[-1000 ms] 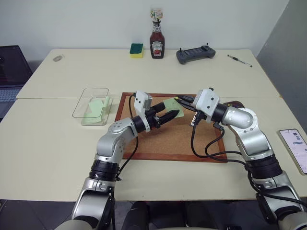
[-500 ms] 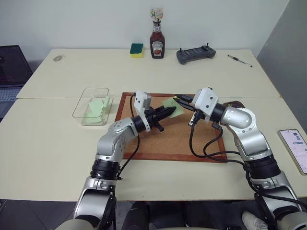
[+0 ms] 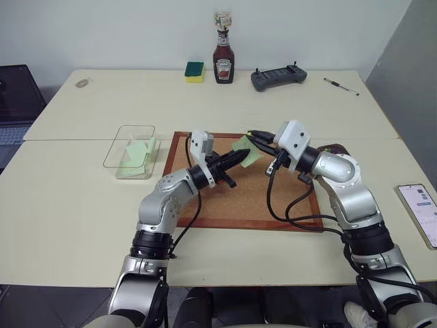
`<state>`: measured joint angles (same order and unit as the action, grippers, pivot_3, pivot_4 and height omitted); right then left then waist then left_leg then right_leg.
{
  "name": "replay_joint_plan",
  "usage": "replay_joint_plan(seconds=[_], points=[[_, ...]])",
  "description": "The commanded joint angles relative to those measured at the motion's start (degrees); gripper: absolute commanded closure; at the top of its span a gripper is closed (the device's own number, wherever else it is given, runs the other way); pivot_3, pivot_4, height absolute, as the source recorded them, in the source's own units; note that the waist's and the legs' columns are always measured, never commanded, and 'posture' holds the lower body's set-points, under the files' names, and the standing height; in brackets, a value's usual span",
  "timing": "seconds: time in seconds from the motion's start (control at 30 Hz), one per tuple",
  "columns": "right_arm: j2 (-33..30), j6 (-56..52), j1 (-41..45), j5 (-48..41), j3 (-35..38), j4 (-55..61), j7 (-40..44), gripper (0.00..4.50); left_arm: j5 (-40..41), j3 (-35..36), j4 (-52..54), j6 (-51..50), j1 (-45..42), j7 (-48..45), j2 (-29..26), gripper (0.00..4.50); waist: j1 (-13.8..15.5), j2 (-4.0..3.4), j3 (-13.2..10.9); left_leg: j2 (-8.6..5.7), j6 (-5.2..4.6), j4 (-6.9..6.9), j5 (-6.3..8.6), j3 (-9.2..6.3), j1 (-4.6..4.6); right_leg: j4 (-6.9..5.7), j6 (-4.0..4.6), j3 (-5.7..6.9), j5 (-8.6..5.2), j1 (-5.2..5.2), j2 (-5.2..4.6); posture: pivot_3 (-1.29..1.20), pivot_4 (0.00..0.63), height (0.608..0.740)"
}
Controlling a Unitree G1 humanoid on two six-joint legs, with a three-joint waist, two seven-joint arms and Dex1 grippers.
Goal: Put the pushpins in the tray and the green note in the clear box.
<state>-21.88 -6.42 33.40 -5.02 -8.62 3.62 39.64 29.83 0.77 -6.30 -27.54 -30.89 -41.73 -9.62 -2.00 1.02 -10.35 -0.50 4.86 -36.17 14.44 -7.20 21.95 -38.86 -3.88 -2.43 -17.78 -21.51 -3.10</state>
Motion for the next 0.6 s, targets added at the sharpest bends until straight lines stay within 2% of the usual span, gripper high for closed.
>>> replay_joint_plan(seconds=[0.03,0.3,0.6], points=[[1.0,-1.3,0.2,-2.5,3.0,2.7,-1.9,4.5,2.8,1.9,3.9,-1.8,0.8,2.1,1.1,4.45,0.0,0.0,0.0,0.0,0.0,0.0,0.0,0.0,0.0,0.0,0.0,0.0,0.0,0.0,0.0,0.0,0.15,0.74],[3.3,-5.9,-0.1,-7.1,6.6,3.8,-4.9,4.5,2.9,-0.1,8.2,-4.0,4.2,2.4,0.9,4.45,0.0,0.0,0.0,0.0,0.0,0.0,0.0,0.01,0.0,-0.02,0.0,-0.02,0.0,-0.02,0.0,0.0,0.15,0.74],[3.4,-8.1,-0.4,-8.9,6.3,5.4,-5.0,4.5,2.8,0.2,8.0,-3.3,3.0,3.5,1.4,4.45,0.0,0.0,0.0,0.0,-0.03,0.0,0.02,0.01,0.0,-0.02,0.0,-0.01,0.0,-0.01,0.01,0.0,0.15,0.74]])
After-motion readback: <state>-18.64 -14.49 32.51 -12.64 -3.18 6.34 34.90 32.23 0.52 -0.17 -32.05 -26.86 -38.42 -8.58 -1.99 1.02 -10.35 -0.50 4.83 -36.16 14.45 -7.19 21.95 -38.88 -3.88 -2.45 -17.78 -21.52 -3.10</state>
